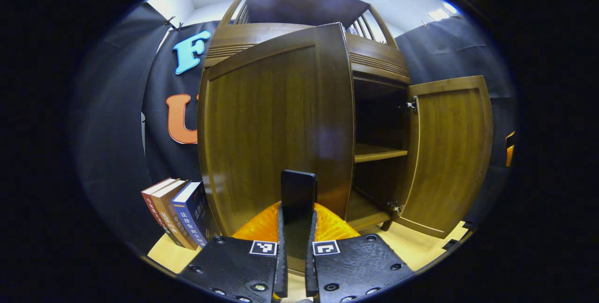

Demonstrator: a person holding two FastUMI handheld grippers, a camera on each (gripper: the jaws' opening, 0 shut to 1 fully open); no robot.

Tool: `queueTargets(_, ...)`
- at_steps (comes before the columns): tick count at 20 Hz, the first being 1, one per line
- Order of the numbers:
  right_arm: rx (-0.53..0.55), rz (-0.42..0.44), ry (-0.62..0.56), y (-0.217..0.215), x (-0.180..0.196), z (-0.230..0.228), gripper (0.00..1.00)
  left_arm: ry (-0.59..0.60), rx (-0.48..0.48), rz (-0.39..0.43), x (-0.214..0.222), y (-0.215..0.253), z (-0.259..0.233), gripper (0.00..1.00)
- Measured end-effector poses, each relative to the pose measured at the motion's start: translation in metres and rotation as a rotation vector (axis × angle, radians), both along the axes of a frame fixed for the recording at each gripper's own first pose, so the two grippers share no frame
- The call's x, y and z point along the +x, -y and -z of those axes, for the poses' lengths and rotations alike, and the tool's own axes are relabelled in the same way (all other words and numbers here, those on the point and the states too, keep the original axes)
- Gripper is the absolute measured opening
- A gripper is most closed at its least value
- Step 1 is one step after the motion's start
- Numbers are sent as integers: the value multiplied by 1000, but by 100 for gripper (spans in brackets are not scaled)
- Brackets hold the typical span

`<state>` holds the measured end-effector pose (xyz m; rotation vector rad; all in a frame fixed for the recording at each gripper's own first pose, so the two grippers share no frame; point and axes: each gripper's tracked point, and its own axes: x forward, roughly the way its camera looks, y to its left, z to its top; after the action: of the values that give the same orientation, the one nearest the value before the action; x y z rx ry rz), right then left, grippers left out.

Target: Open the right door of the double-door shoe cabinet with the right hand, and open the left door with the left hand.

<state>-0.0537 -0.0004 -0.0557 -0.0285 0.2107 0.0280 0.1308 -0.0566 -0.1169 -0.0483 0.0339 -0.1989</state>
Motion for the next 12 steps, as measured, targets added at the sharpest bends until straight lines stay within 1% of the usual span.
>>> queueTargets(1,-2,-4,0,-1,-1,1,100,0,0,-9,-4,-3,-1,13)
queueTargets(2,-3,-7,0,-2,-1,0,100,3,-1,-17,-3,-6,0,8)
queueTargets(6,-2,-22,5,-7,0,-3,100,3,-6,-29,-19,-23,2,8)
queueTargets(12,6,-77,-4,-27,6,1,100,-3,6,-90,-42,-64,5,8)
